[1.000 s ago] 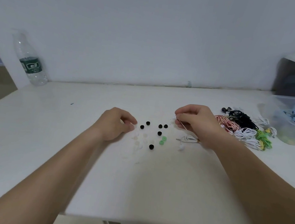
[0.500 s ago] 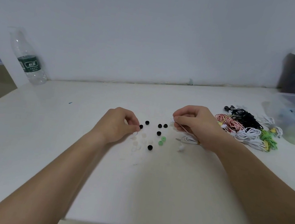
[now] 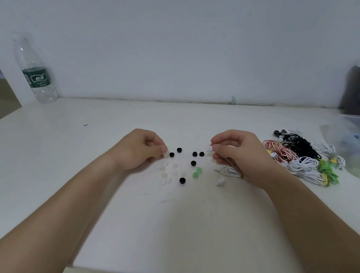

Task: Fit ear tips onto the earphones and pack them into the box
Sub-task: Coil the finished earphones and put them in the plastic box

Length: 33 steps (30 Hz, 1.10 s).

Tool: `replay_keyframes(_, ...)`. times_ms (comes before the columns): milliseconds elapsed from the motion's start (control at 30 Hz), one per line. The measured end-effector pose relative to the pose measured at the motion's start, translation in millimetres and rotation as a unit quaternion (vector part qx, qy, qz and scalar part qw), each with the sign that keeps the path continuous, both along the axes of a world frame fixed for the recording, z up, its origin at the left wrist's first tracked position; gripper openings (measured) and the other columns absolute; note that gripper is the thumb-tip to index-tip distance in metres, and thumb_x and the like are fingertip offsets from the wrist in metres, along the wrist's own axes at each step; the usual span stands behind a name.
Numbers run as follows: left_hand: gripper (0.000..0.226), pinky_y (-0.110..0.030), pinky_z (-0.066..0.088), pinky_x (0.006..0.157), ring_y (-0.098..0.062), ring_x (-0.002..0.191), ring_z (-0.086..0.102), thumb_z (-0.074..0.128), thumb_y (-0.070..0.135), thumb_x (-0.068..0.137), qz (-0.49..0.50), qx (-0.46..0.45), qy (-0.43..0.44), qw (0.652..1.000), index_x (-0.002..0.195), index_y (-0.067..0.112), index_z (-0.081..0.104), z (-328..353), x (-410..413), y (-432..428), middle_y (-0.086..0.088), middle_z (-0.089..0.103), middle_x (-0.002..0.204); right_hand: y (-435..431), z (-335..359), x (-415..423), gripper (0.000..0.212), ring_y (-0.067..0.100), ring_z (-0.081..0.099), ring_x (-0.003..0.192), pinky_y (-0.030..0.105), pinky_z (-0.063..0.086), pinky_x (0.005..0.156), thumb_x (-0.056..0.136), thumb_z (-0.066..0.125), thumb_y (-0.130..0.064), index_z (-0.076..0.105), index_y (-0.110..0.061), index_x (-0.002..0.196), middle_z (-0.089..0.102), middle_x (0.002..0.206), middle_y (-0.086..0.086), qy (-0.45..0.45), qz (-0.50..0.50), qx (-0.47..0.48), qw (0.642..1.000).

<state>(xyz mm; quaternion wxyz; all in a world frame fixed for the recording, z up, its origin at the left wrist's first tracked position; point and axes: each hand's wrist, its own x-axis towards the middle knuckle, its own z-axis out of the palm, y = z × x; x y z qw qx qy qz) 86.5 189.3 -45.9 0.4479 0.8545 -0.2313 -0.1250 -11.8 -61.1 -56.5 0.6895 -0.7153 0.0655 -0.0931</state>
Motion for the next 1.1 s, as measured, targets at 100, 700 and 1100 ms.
replay_keyframes(100,0.014,-0.012,0.042,0.052,-0.006,0.06,0.059,0.069,0.021,0.094,0.004,0.013,0.014,1.0,0.09,0.009,0.073,5.2,0.5,2.2,0.006,0.072,0.074,1.4,-0.3,-2.1,0.011,0.019,0.069,0.069,0.027,0.058,0.07,0.088,0.071,0.001,0.073,-0.01,0.09,0.072,0.082,0.007,-0.002,0.006,-0.018,1.0)
replay_keyframes(700,0.015,-0.021,0.055,0.079,-0.012,0.085,0.071,0.067,0.0,0.091,-0.003,-0.292,0.178,0.94,0.101,0.01,0.072,2.5,-20.7,-91.0,-0.005,0.078,0.094,-9.5,2.7,0.0,0.015,0.017,0.069,0.071,0.027,0.059,0.075,0.088,0.066,0.009,0.067,-0.002,0.099,0.07,0.076,0.011,-0.04,-0.034,0.15,0.987)
replay_keyframes(1100,0.018,-0.02,0.057,0.078,-0.021,0.092,0.074,0.064,-0.008,0.089,-0.033,-0.362,0.242,0.9,0.1,0.004,0.07,2.4,-28.0,-88.7,-0.011,0.077,0.091,-4.7,11.2,-5.1,0.035,0.018,0.071,0.073,0.027,0.058,0.074,0.065,0.076,-0.011,0.067,-0.004,0.099,0.073,0.079,0.009,-0.065,-0.002,0.153,0.986)
